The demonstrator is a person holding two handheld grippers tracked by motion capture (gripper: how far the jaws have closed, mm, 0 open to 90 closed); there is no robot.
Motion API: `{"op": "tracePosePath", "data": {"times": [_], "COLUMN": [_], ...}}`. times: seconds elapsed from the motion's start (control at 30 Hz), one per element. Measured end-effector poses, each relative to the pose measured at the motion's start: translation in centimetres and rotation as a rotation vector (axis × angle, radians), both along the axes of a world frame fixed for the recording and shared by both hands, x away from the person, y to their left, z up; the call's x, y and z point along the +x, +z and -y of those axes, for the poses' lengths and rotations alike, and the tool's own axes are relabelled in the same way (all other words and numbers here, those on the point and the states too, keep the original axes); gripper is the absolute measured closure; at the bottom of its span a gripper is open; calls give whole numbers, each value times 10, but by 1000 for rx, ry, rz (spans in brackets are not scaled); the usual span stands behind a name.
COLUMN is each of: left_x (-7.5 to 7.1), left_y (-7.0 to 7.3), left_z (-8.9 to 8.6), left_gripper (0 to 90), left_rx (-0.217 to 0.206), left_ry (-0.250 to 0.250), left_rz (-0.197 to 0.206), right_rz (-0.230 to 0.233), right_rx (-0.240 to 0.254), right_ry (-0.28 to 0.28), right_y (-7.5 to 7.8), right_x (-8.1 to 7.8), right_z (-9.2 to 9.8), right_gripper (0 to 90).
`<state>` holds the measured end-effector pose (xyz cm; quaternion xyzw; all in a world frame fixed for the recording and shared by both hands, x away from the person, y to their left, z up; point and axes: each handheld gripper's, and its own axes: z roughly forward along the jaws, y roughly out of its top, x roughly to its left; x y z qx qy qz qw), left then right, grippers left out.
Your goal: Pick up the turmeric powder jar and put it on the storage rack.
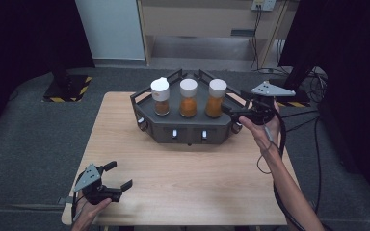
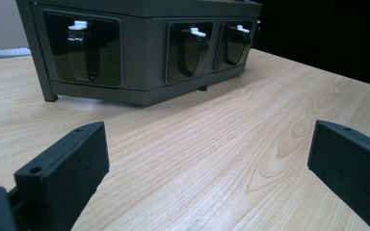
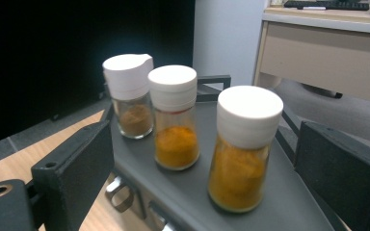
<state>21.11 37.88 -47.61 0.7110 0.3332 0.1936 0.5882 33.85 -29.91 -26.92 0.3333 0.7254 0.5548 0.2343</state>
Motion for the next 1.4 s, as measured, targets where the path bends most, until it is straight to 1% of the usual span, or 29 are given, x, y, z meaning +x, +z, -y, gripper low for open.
{"op": "tracePosePath", "data": {"times": [0.07, 0.17, 0.4, 0.53, 0.7, 0.77, 0.9, 1.1, 1.23, 1.33, 1.4], "left_x": [0, 0, -3, -5, -7, -7, -8, -8, -8, -8, -8], "left_y": [1, 0, 1, 1, 2, 2, 2, 3, 2, 3, 3], "left_z": [0, -1, -2, -2, -2, -2, -2, -1, -2, -1, -1], "left_gripper": [0, 0, 0, 0, 0, 0, 0, 0, 0, 0, 0], "left_rx": [6, -1, 10, 12, 14, 16, 17, 23, 18, 21, 23], "left_ry": [-2, -2, -4, -2, 0, 0, 2, 0, 2, 1, 0], "left_rz": [-3, -3, 0, 3, 6, 7, 7, 7, 8, 8, 7], "right_rz": [6, 6, 22, 21, 35, 35, 43, 21, 7, -14, -12], "right_rx": [-2, -3, -11, 1, -15, -8, -23, -3, -6, -3, 4], "right_ry": [3, 15, 44, 56, 65, 73, 73, 89, 79, 74, 69], "right_y": [-2, -5, -14, -23, -29, -33, -40, -55, -65, -74, -82], "right_x": [-7, -16, -37, -48, -63, -69, -83, -96, -104, -108, -112], "right_z": [3, 7, 10, 13, 14, 16, 17, 22, 26, 31, 35], "right_gripper": [69, 70, 67, 66, 63, 63, 63, 62, 59, 56, 59]}}
